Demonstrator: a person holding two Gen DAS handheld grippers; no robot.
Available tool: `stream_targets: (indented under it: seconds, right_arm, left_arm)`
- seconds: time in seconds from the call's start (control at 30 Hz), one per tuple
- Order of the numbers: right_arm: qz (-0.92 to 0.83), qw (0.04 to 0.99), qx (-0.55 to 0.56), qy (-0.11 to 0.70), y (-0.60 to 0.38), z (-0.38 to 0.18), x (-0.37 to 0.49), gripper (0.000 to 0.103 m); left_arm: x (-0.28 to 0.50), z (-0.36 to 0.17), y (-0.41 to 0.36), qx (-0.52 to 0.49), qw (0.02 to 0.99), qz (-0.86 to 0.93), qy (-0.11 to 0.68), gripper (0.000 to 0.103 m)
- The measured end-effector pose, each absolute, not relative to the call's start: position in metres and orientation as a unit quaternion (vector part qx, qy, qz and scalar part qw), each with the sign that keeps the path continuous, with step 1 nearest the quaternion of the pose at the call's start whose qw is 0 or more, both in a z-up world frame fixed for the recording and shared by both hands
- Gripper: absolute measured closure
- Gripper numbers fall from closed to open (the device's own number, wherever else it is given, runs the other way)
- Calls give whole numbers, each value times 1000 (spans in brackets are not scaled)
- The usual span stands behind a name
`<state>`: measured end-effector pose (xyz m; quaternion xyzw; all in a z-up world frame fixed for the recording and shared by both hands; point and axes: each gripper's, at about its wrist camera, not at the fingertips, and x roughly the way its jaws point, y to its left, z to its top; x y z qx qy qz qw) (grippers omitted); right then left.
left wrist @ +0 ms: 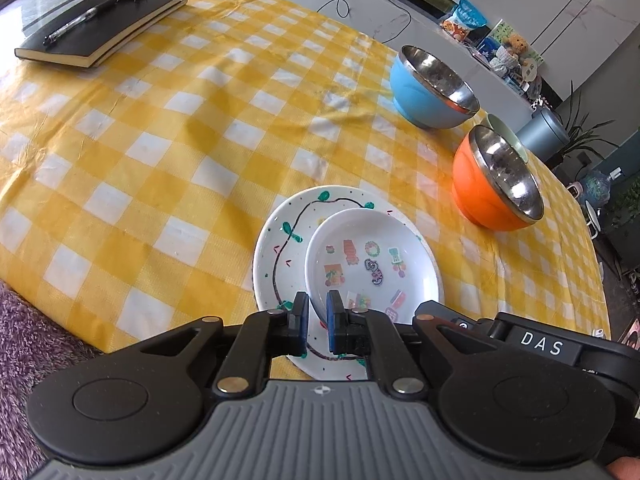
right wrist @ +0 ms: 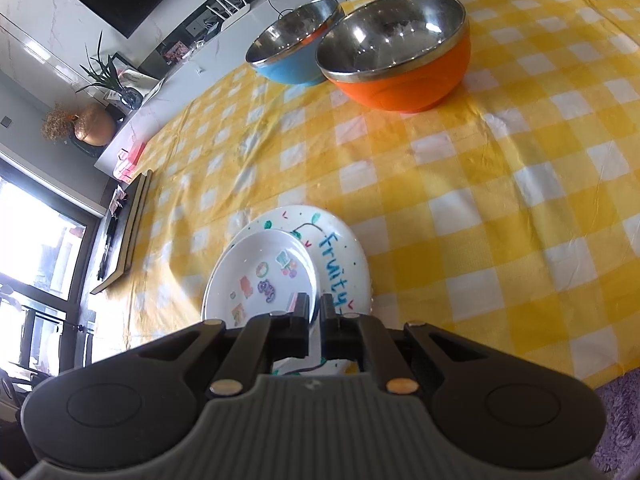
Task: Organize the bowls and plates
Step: 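Carry the sticker dish with both tools onto the painted plate, then open both tools and move them to the orange steel bowl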
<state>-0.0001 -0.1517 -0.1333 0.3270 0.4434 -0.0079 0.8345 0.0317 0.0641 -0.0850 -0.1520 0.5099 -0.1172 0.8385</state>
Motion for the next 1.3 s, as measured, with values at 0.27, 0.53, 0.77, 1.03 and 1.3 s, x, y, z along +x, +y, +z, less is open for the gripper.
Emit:
stream_targets:
  seconds: [0.27, 0.53, 0.77, 1.03, 1.3]
  right_arm:
    - [-8, 831, 329, 448, -152, -136, 1, 101]
    - [-7, 829, 326, 454, -150, -139, 3, 96]
    - [-7, 846, 305, 438, -150, -129, 1, 90]
    - [-12, 865, 287, 412, -157, -115, -3, 80]
    - [-42, 889, 258, 376, -176, -98, -6, 74]
  left_arm:
    - [35, -89, 68, -159, 837, -108, 512, 94]
    - [36, -88, 67, -148, 841, -104, 509, 93]
    - [34, -79, 67, -135, 851, -101, 498, 76]
    - [32, -62, 64, -121, 866, -102, 475, 72]
    - [38, -45, 39, -105, 876, -138, 450, 70]
